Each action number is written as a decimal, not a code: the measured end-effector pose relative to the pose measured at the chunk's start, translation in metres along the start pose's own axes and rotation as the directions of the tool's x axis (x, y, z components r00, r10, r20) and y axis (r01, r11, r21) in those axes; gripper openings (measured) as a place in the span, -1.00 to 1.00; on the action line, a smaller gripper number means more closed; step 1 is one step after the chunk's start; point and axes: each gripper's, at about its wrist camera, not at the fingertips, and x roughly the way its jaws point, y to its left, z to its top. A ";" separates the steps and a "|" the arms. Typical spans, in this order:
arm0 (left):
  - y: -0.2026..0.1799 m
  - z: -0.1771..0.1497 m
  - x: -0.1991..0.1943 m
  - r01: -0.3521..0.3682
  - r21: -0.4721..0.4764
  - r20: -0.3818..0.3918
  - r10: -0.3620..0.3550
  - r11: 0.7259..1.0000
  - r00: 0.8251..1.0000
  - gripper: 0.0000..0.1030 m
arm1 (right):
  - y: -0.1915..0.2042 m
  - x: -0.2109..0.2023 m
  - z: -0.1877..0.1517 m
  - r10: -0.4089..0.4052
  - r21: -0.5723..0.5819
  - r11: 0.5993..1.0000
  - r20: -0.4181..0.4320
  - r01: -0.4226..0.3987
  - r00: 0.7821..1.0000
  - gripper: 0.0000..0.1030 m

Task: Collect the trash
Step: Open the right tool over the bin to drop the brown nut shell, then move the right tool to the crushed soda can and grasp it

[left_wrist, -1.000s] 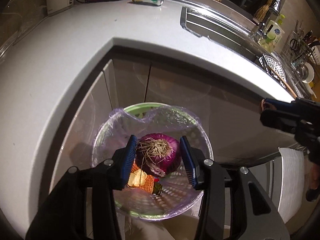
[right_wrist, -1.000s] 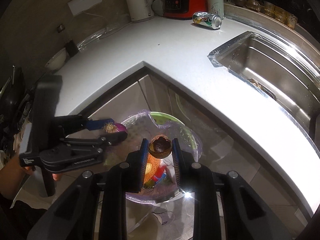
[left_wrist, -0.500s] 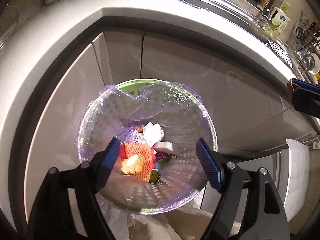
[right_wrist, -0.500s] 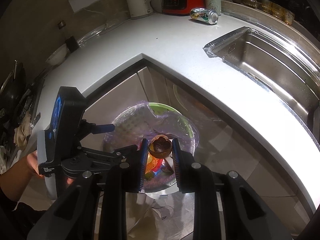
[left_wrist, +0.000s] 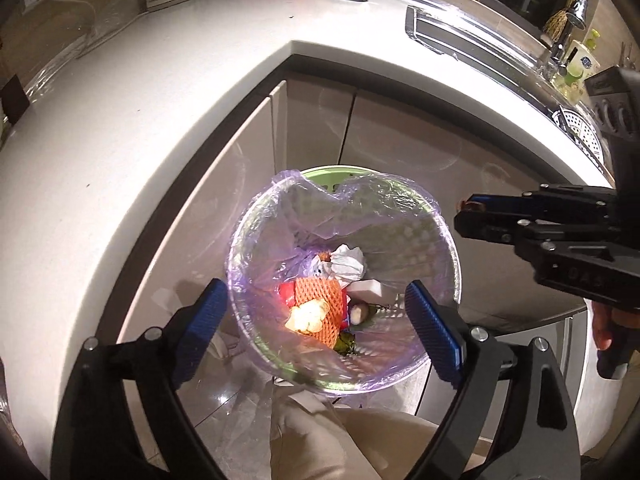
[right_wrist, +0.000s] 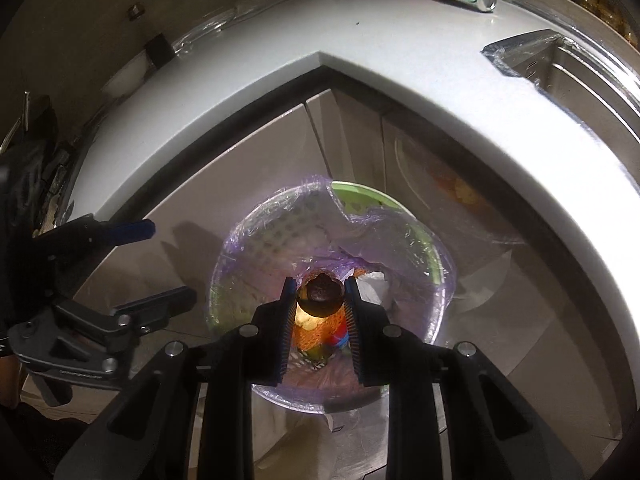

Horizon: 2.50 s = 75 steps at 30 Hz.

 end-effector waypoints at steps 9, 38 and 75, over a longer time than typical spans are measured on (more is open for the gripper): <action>0.010 -0.002 -0.010 -0.016 -0.008 0.009 0.016 1.000 1.000 0.70 | 0.000 0.054 -0.005 0.018 0.027 1.000 -0.103 -0.016 0.994 -0.29; 0.023 0.186 -0.036 0.059 0.095 0.204 -0.078 0.994 0.976 0.85 | -0.057 -0.059 0.141 -0.248 0.097 0.968 0.256 0.230 0.934 0.83; 0.026 0.352 0.039 -0.097 -0.110 0.192 0.117 0.989 0.974 0.85 | -0.189 0.111 0.410 -0.264 -0.483 0.844 0.002 0.232 0.964 0.53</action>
